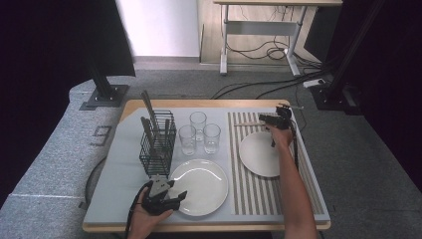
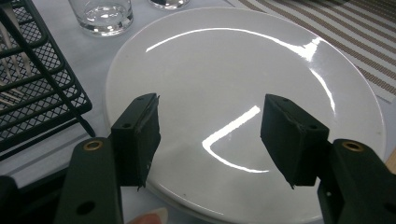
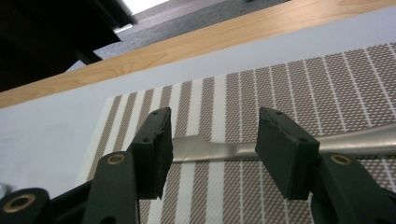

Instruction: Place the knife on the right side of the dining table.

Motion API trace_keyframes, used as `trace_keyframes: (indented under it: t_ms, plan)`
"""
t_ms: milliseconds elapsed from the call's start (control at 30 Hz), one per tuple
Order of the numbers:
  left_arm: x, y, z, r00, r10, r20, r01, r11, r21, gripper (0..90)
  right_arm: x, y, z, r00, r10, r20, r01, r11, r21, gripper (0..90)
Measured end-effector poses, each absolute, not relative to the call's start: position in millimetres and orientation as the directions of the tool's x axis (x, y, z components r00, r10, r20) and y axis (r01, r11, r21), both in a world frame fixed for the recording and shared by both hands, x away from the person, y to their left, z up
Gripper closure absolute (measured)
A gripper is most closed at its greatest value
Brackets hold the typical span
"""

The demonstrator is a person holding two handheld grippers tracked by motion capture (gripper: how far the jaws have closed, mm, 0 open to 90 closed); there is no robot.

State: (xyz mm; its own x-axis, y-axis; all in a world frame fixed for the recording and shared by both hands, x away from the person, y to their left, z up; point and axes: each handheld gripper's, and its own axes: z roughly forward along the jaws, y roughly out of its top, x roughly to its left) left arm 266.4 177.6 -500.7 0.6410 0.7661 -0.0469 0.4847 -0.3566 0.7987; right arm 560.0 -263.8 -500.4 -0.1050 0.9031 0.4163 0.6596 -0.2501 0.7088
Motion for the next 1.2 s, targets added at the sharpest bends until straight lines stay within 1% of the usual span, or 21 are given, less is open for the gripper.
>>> trace_keyframes:
  t_ms: [367, 800, 900, 1100, 1200]
  plan:
    - [265.6, 178.8, -497.0, 0.637, 0.770, -0.043, 0.481, -0.353, 0.802, 37.5, 537.9, -254.9, -488.9, -0.167, 0.892, 0.421, 0.625, -0.234, 0.744, 45.4]
    - [265.5, 183.3, -493.9, 0.629, 0.776, -0.046, 0.482, -0.342, 0.807, 37.4, 513.9, -248.1, -489.7, -0.216, 0.889, 0.404, 0.613, -0.198, 0.765, 43.7]
    - [265.9, 185.1, -493.0, 0.625, 0.779, -0.048, 0.482, -0.336, 0.809, 37.4, 506.3, -246.5, -487.2, -0.228, 0.886, 0.404, 0.596, -0.201, 0.777, 42.8]
    - [266.2, 187.2, -492.1, 0.622, 0.782, -0.051, 0.483, -0.331, 0.811, 37.4, 487.1, -243.5, -482.6, -0.278, 0.876, 0.393, 0.571, -0.178, 0.801, 41.3]
    - [266.3, 187.3, -492.1, 0.621, 0.782, -0.052, 0.482, -0.329, 0.812, 37.5, 478.1, -241.3, -481.1, -0.304, 0.869, 0.391, 0.577, -0.158, 0.801, 39.6]
